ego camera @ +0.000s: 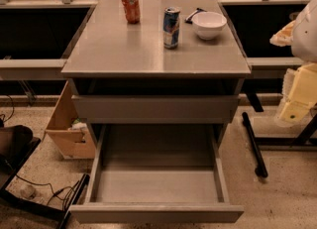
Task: Close middle drawer
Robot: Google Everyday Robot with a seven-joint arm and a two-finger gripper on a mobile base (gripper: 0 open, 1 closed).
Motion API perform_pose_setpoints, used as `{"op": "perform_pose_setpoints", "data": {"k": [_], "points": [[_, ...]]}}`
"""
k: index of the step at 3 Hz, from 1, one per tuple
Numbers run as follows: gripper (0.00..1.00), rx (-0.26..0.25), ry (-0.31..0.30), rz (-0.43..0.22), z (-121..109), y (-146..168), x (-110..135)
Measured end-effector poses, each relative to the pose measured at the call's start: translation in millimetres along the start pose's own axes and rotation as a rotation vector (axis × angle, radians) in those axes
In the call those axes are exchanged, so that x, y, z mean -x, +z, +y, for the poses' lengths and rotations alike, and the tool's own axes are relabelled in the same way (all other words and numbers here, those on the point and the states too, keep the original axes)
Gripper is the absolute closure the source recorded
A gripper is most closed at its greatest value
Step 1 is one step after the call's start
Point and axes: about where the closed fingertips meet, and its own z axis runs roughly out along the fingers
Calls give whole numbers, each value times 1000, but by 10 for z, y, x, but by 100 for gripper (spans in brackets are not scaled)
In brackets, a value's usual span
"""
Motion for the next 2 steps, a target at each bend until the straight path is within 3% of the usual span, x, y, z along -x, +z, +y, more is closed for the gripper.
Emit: {"op": "perform_pose_setpoints", "data": {"k": [1, 2], "points": [[0, 0, 0, 0, 0, 0, 0], [0, 2, 12, -9, 121, 212, -16]]}}
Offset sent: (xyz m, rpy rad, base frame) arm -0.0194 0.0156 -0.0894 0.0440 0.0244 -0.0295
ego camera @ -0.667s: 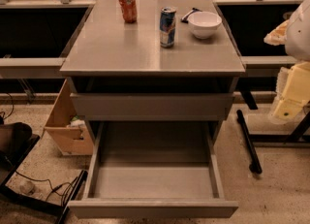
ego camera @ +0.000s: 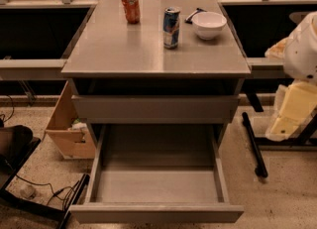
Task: Close middle drawer
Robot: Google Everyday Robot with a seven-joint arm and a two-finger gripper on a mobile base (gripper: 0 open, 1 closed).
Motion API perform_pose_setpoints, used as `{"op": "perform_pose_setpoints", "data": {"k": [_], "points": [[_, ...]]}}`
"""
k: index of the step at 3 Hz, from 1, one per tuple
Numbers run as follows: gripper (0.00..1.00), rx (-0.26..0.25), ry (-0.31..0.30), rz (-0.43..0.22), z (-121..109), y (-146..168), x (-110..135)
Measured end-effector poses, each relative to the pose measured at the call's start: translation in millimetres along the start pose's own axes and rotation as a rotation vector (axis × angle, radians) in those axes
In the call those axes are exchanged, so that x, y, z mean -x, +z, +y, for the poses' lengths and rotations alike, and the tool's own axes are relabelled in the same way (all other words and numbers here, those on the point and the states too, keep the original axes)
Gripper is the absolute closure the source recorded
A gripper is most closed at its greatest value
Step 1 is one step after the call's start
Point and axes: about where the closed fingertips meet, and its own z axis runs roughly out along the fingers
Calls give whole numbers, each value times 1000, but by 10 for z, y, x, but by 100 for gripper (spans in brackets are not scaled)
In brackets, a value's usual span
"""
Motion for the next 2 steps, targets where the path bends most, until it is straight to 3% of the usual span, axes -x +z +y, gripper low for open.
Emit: {"op": "perform_pose_setpoints", "data": {"k": [1, 2], "points": [[15, -11, 56, -18, 266, 404, 1], [39, 27, 117, 0, 598, 1053, -37]]}}
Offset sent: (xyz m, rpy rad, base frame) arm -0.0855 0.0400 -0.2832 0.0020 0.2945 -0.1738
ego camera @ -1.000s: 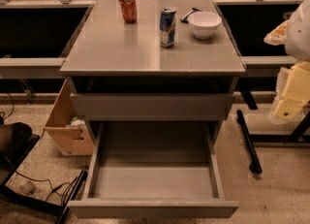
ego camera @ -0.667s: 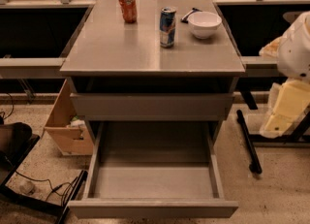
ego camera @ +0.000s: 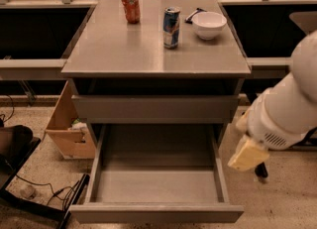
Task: Close middle drawer
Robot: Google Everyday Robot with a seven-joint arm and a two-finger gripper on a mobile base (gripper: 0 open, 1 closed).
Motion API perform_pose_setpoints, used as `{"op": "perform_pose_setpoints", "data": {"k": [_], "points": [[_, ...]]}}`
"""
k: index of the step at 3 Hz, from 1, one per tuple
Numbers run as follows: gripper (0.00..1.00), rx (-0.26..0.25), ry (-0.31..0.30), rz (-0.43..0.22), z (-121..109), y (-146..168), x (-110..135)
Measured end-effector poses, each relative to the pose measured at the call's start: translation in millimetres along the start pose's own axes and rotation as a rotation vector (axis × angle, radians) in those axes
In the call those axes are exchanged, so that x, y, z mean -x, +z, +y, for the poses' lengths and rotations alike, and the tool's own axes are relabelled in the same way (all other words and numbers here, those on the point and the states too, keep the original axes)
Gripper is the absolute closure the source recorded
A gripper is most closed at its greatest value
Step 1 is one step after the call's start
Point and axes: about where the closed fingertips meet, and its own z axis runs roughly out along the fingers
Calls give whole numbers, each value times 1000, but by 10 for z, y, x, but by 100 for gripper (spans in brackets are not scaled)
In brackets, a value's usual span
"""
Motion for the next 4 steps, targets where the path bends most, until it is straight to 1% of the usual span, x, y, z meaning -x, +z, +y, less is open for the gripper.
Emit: {"op": "perform_pose_setpoints", "data": {"k": [1, 2, 3, 4], "points": [[70, 151, 75, 84, 620, 1088, -273], [93, 241, 130, 124, 1044, 1725, -474], [100, 291, 191, 115, 1281, 2143, -588], [100, 294, 197, 109, 1291, 2187, -587]]}}
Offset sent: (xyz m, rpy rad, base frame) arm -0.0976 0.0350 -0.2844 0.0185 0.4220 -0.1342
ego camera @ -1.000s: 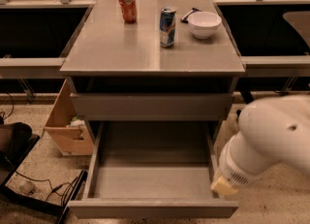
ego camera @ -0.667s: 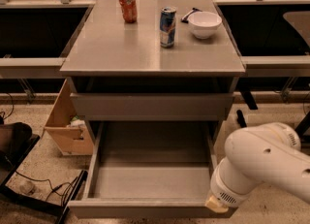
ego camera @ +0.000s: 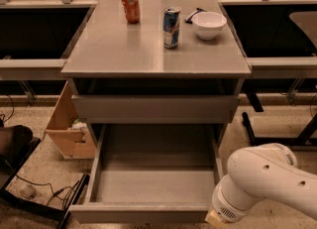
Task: Close middle drawer
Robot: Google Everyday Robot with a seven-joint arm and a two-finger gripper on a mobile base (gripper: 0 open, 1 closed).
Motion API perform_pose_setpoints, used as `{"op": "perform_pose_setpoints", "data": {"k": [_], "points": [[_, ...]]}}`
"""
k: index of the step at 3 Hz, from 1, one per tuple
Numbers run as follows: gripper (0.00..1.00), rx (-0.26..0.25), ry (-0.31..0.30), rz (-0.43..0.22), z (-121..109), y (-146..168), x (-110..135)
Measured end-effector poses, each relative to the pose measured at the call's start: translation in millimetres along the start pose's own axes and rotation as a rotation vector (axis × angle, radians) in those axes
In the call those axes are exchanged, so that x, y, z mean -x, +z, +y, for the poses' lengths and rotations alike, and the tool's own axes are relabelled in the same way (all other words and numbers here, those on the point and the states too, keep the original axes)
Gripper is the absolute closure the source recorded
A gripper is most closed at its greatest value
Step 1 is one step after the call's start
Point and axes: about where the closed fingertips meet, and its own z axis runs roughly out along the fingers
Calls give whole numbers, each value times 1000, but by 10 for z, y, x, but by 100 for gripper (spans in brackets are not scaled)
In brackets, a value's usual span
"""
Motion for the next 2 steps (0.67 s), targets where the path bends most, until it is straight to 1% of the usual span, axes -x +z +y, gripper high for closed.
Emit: {"op": "perform_pose_setpoints", "data": {"k": [1, 2], "points": [[100, -1, 3, 9, 39, 115, 33], [100, 15, -1, 26, 130, 566, 80]]}}
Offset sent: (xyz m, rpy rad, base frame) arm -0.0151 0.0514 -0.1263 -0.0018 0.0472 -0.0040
